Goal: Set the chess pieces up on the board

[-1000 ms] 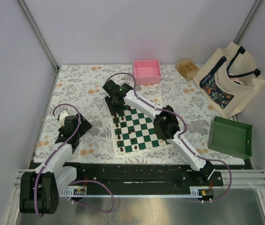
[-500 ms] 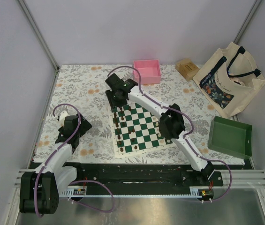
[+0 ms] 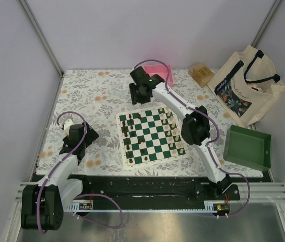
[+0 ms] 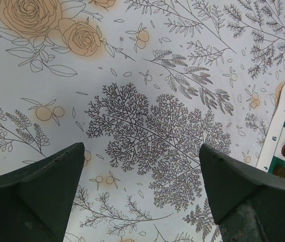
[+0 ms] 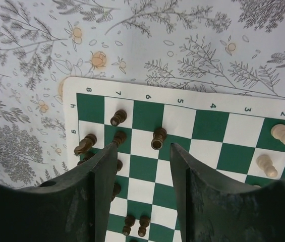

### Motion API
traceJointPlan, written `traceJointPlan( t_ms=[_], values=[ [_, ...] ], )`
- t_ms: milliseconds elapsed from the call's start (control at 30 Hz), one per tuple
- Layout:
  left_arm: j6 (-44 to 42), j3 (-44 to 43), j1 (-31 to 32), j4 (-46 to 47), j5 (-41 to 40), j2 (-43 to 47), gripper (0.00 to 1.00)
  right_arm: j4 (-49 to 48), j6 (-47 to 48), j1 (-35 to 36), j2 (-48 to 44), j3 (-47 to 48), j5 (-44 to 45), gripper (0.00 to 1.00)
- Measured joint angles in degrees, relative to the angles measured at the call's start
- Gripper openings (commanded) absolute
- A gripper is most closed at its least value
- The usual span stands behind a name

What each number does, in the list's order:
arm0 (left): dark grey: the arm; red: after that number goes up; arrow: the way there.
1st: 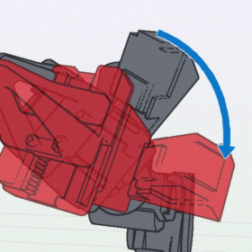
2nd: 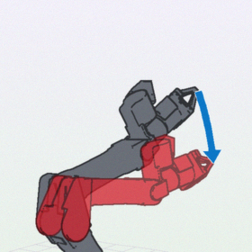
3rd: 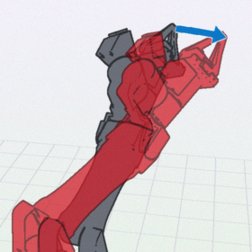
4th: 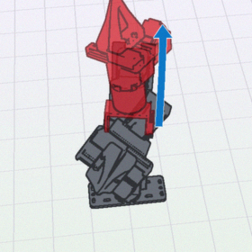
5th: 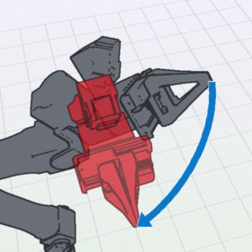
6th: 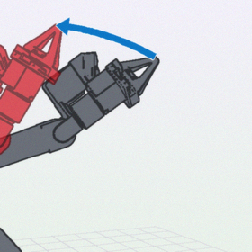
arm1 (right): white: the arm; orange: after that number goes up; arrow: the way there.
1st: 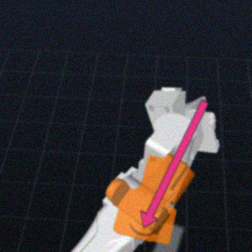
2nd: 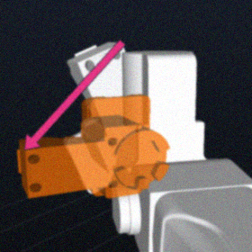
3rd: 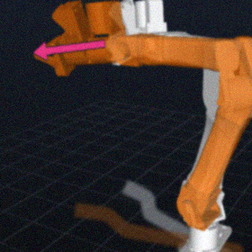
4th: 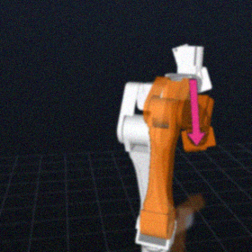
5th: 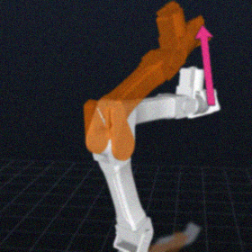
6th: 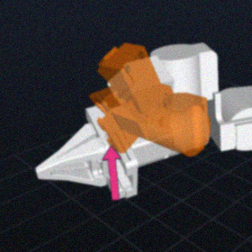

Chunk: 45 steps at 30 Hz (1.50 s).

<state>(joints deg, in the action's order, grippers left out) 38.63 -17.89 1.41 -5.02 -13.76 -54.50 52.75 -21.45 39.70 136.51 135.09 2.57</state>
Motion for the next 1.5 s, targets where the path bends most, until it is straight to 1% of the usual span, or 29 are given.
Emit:
traceJointPlan(
  t_ms=[300,467,867,1133,1500],
  values=[
    [0.0,0.0,0.0,0.0,0.0,0.0,0.99,0.8,-1.1,0.2,4.8,-1.1,-0.2,0.51],
    [0.0,0.0,0.0,0.0,0.0,0.0,0.99,1.2,-1.6,0.2,5.9,-1.2,-0.3,0.49],
    [0.0,0.0,0.0,0.0,0.0,0.0,0.99,1.4,-1.9,0.2,6.0,-3.0,-0.6,0.47],
    [0.0,0.0,0.0,0.0,0.0,0.0,0.99,1.6,-1.9,0.2,6.0,-3.5,-0.7,0.41],
    [0.0,0.0,0.0,0.0,0.0,0.0,0.99,1.7,-1.9,0.2,6.0,-3.5,-0.7,0.39]
  ],
)
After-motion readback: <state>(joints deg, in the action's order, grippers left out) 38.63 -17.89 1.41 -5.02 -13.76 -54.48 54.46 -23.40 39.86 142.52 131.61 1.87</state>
